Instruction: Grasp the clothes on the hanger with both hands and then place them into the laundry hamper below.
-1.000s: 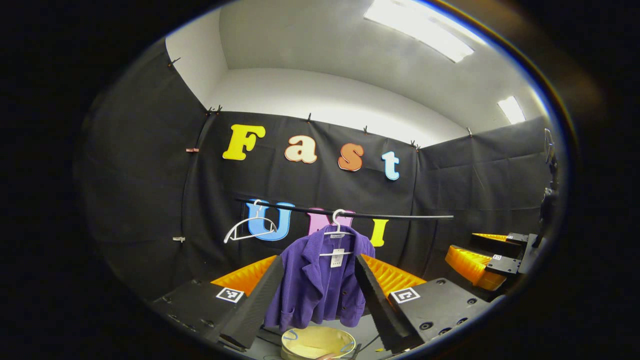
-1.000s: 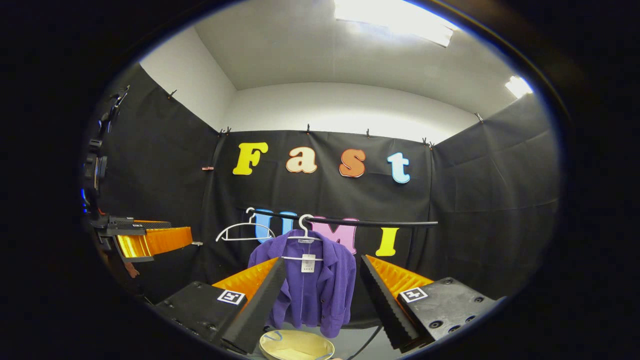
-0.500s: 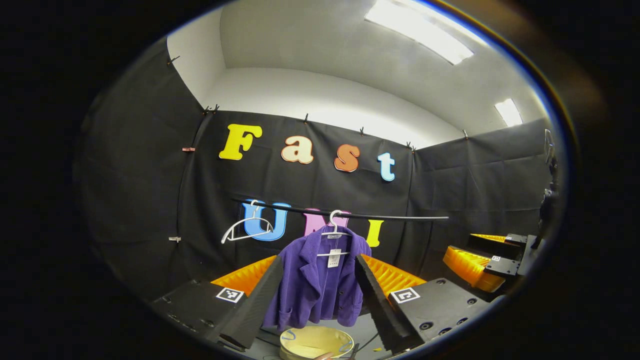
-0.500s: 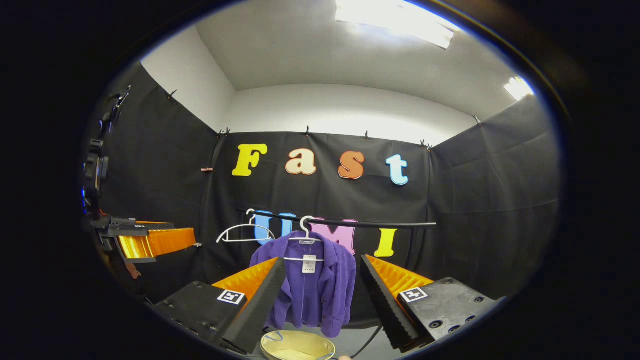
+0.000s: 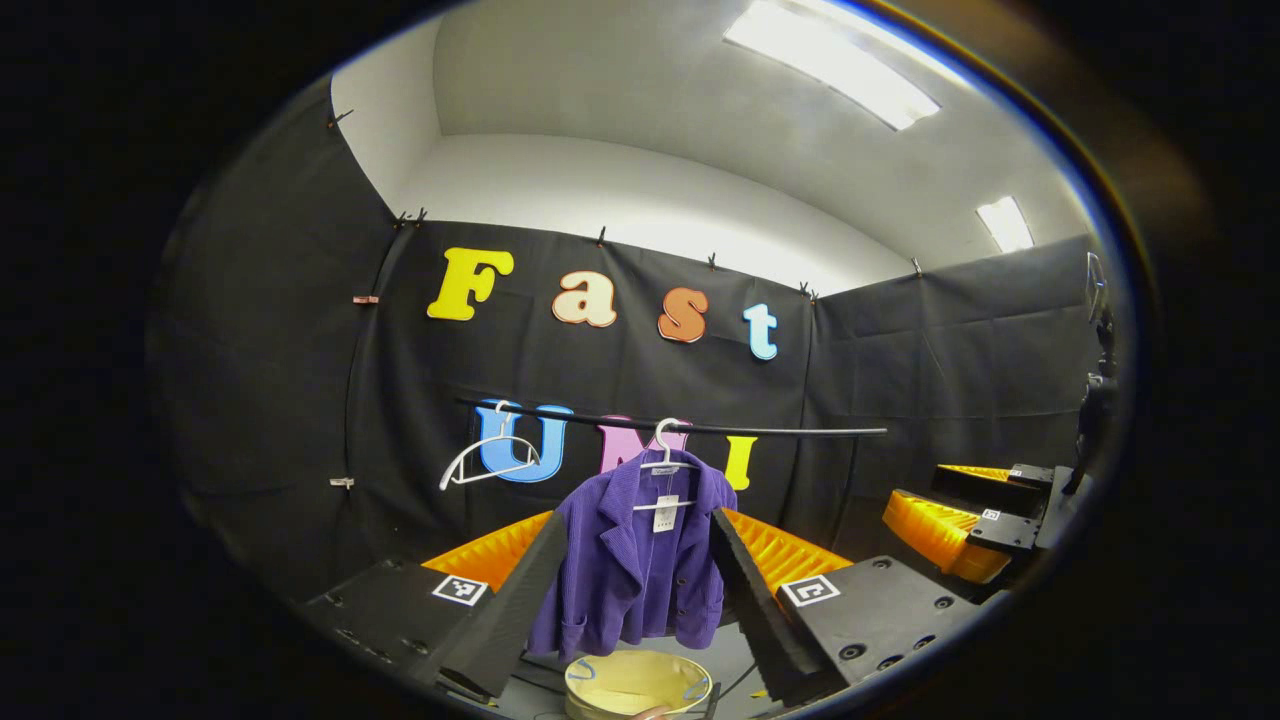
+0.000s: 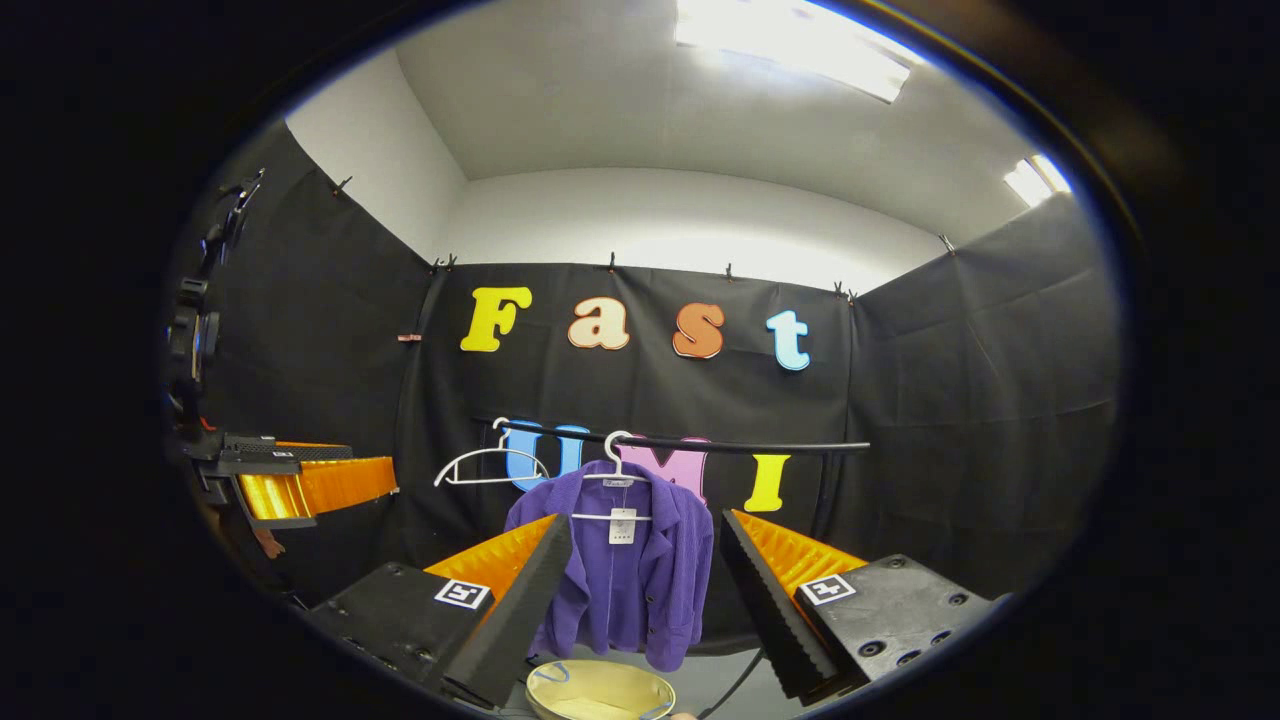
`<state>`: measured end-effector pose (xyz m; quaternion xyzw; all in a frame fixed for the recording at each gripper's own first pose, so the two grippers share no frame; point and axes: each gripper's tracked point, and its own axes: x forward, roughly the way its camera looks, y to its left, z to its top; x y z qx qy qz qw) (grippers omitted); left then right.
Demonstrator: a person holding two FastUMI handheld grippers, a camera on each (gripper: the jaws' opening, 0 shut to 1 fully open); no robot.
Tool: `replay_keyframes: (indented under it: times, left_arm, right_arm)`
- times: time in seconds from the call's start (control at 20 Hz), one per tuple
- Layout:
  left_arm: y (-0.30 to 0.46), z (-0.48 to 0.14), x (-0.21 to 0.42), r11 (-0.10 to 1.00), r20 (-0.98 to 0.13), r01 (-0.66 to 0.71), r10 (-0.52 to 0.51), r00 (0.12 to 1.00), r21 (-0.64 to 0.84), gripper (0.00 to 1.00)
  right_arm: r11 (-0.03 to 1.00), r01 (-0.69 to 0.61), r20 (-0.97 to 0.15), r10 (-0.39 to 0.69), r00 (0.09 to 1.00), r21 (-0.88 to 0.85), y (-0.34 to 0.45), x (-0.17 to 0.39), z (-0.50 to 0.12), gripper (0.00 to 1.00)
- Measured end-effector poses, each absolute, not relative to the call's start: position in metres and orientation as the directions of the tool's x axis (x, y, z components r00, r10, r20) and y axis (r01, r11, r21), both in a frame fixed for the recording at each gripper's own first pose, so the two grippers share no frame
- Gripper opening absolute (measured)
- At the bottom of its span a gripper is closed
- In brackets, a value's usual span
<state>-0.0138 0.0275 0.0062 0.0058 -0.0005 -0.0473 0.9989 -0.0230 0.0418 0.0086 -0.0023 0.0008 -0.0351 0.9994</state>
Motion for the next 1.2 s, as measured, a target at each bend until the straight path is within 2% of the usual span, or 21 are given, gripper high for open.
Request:
replay_keyframes:
  times: [0.4, 0.65, 0.85, 0.9, 0.95, 1.2]
  left_arm:
    - [0.047, -0.013, -0.008, 0.995, -0.024, 0.1, -0.1, 0.995, 0.009, 0.9]
    - [0.051, -0.03, 0.015, 0.994, -0.057, 0.11, -0.108, 0.992, 0.021, 0.9]
    - [0.057, -0.044, 0.055, 0.996, -0.055, 0.076, -0.074, 0.996, 0.038, 0.9]
    - [0.058, -0.049, 0.069, 0.997, -0.051, 0.062, -0.059, 0.997, 0.045, 0.9]
    - [0.058, -0.053, 0.084, 0.997, -0.044, 0.051, -0.049, 0.998, 0.05, 0.91]
    - [0.023, -0.086, 0.169, 0.997, -0.007, 0.071, -0.071, 0.997, 0.04, 0.9]
  right_arm:
    - [0.993, 0.118, -0.047, -0.119, 0.992, -0.021, 0.055, -0.021, -0.014, 0.96]
    - [0.993, 0.113, -0.058, -0.114, 0.992, -0.015, 0.055, 0.005, -0.031, 0.96]
    - [0.996, 0.079, -0.065, -0.076, 0.995, 0.033, 0.051, 0.051, -0.059, 0.96]
    - [0.996, 0.071, -0.068, -0.068, 0.995, 0.047, 0.048, 0.067, -0.068, 0.99]
    - [0.996, 0.058, -0.065, -0.053, 0.996, 0.062, 0.046, 0.083, -0.076, 0.96]
    - [0.994, -0.03, -0.038, 0.035, 0.999, 0.103, 0.024, 0.179, -0.122, 0.96]
